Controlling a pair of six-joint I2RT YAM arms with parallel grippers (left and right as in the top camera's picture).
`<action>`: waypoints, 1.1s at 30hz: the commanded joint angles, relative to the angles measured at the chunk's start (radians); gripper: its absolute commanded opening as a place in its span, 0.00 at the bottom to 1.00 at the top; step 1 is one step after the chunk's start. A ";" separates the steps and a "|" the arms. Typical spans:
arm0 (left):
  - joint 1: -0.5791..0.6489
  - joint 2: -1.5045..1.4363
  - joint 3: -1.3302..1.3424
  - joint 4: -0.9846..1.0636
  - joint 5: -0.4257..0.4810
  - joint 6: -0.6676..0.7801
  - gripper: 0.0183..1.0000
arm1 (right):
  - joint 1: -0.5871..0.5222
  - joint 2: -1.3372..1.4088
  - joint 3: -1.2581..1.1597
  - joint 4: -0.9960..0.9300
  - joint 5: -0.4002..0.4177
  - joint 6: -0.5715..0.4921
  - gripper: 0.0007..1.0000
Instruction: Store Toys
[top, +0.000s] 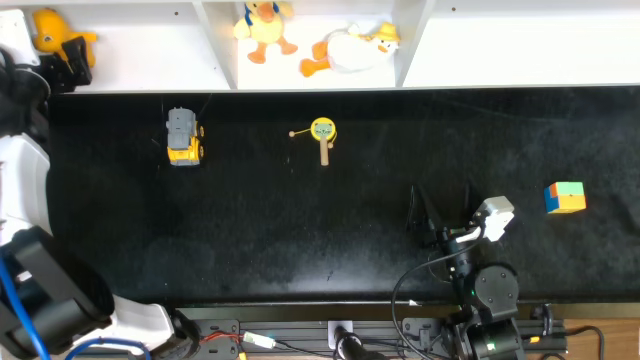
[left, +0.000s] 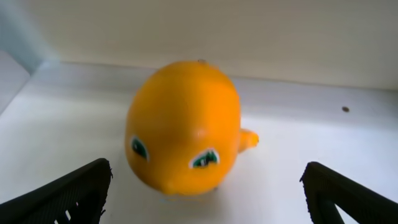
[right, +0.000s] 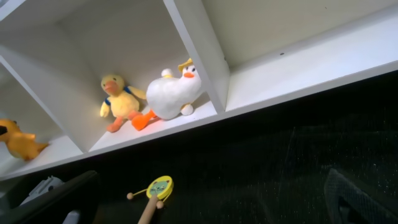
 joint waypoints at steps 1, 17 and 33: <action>0.006 -0.052 0.019 -0.073 0.001 -0.003 1.00 | 0.005 -0.007 -0.014 0.004 -0.006 -0.003 1.00; -0.005 -0.406 0.014 -0.569 0.088 0.159 1.00 | 0.005 -0.007 -0.014 0.004 -0.006 -0.003 1.00; -0.169 -0.434 -0.221 -0.669 0.099 0.188 1.00 | 0.005 -0.007 -0.014 0.004 -0.006 -0.003 1.00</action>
